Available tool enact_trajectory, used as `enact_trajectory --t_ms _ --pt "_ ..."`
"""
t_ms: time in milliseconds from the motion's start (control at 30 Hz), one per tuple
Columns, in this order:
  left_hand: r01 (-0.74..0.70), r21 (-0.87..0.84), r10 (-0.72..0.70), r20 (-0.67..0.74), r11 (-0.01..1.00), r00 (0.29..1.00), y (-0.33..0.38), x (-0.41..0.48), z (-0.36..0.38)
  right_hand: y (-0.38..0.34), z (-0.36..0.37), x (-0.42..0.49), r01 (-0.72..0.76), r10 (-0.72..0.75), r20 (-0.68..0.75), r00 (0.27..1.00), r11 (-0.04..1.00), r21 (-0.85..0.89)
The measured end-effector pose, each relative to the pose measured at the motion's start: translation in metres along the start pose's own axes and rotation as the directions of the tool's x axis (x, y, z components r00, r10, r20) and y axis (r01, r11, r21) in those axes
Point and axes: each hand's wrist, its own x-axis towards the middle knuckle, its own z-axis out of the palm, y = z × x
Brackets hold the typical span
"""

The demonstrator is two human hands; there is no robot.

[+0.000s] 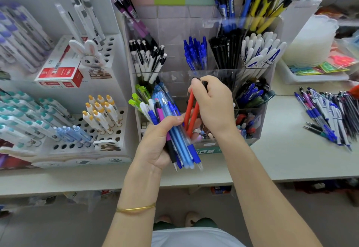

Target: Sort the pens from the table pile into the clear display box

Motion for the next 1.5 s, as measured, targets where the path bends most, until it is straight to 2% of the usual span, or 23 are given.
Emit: enact_trajectory --t_ms 100,167,233,367,500,600,700,800,867,933,1000,1100,1200,1267,1400,1500 --pt "0.055 -0.035 -0.055 -0.018 0.998 0.998 0.003 0.002 -0.007 0.000 -0.013 0.006 -0.032 0.045 -0.084 0.995 0.989 0.145" --pt "0.026 -0.017 -0.028 -0.073 0.999 0.997 0.003 0.004 -0.013 0.000 -0.025 0.011 -0.015 0.057 -0.205 0.977 0.979 0.202" --pt "-0.023 0.053 0.030 -0.132 0.998 0.991 0.001 0.004 -0.018 -0.001 -0.031 0.014 0.056 0.006 -0.279 0.960 0.975 0.216" --pt "-0.095 0.151 0.105 -0.063 0.984 0.992 -0.003 0.005 -0.020 0.002 -0.025 0.015 0.224 -0.217 -0.316 0.924 0.975 -0.014" --pt "-0.073 0.174 0.073 0.010 0.982 0.997 -0.006 0.004 -0.022 0.011 -0.012 0.013 0.294 -0.312 -0.319 0.895 0.950 -0.104" --pt "-0.078 0.104 0.072 0.057 0.992 0.996 -0.007 0.004 -0.023 0.012 -0.010 0.014 0.371 -0.386 -0.409 0.827 0.921 -0.117" --pt "-0.074 -0.012 0.075 0.106 0.997 0.992 -0.008 0.003 -0.022 0.013 -0.004 0.014 0.455 -0.552 -0.400 0.732 0.832 -0.318" --pt "-0.057 -0.065 0.065 0.118 0.996 0.991 -0.007 -0.001 -0.018 0.018 0.006 0.013 0.478 -0.603 -0.298 0.740 0.783 -0.398" --pt "-0.054 -0.100 0.064 0.098 0.994 0.993 -0.005 -0.004 -0.016 0.021 0.009 0.014 0.449 -0.575 -0.175 0.799 0.765 -0.463" --pt "-0.053 -0.080 0.059 0.077 0.995 0.995 -0.003 -0.005 -0.016 0.025 0.011 0.015 0.337 -0.401 0.022 0.916 0.740 -0.582" --pt "-0.045 -0.002 0.045 0.053 0.999 0.998 -0.003 -0.005 -0.019 0.027 0.010 0.017 0.248 -0.214 0.132 0.968 0.728 -0.639" --pt "-0.046 0.035 0.044 0.068 0.998 0.997 -0.002 -0.003 -0.023 0.025 0.008 0.017 0.208 -0.126 0.176 0.976 0.770 -0.603" --pt "-0.078 -0.018 0.079 0.098 0.997 0.992 -0.003 -0.003 -0.021 0.024 0.009 0.016 0.175 -0.079 0.197 0.977 0.826 -0.536" --pt "-0.090 -0.044 0.093 0.078 0.995 0.993 -0.004 -0.004 -0.019 0.024 0.011 0.017 0.156 -0.058 0.190 0.980 0.814 -0.560" --pt "-0.086 -0.011 0.087 0.081 0.996 0.993 -0.007 -0.004 -0.018 0.024 0.016 0.020 0.157 -0.021 0.207 0.978 0.727 -0.669" --pt "-0.108 0.030 0.104 0.114 0.994 0.988 -0.008 -0.004 -0.020 0.016 0.009 0.013 0.131 -0.048 0.143 0.989 0.742 -0.658"
